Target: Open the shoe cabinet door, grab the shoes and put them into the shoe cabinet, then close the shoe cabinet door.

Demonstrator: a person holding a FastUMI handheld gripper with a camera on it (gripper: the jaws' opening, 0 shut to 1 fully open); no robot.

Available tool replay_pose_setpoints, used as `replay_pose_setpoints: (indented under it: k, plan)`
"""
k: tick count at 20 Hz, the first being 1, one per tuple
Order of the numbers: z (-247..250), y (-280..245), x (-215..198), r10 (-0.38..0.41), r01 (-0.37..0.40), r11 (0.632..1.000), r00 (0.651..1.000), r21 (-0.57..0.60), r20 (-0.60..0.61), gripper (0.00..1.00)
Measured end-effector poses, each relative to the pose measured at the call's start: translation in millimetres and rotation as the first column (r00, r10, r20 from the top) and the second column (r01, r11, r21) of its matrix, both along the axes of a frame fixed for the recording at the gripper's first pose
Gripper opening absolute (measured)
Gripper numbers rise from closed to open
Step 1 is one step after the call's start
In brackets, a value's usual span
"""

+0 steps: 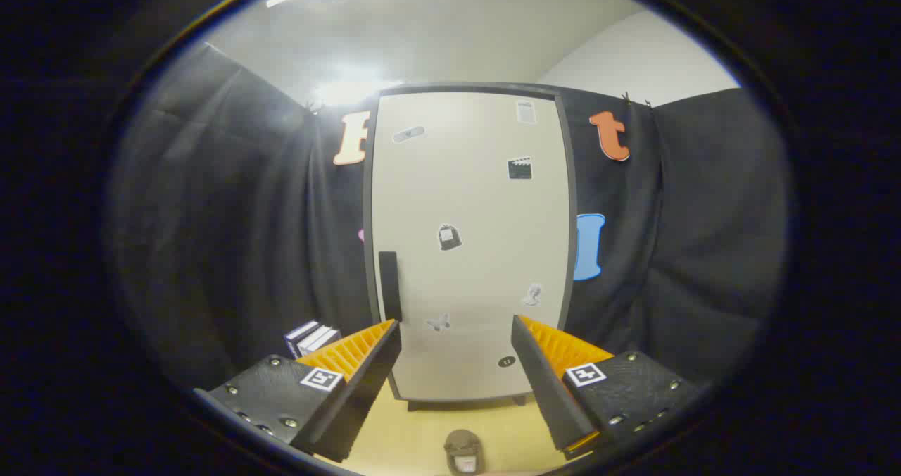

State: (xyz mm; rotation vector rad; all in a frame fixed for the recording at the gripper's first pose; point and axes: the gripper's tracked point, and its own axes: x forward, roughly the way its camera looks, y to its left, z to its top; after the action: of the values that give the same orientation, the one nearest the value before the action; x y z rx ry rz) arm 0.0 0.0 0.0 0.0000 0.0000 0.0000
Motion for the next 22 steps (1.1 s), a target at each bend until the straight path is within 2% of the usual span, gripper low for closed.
replay_pose_setpoints:
  k: [11, 17, 22]
  plan:
    - [-14.0, 15.4, 38.9, -0.048, 0.048, 0.999, 0.998, -0.002, -0.033, 0.99]
    - [-15.3, 30.4, 57.9, -0.047, 0.047, 0.999, 0.999, -0.012, -0.020, 0.99]
    - [-16.7, 59.6, 92.1, -0.009, 0.009, 1.000, 1.000, 0.025, -0.003, 0.99]
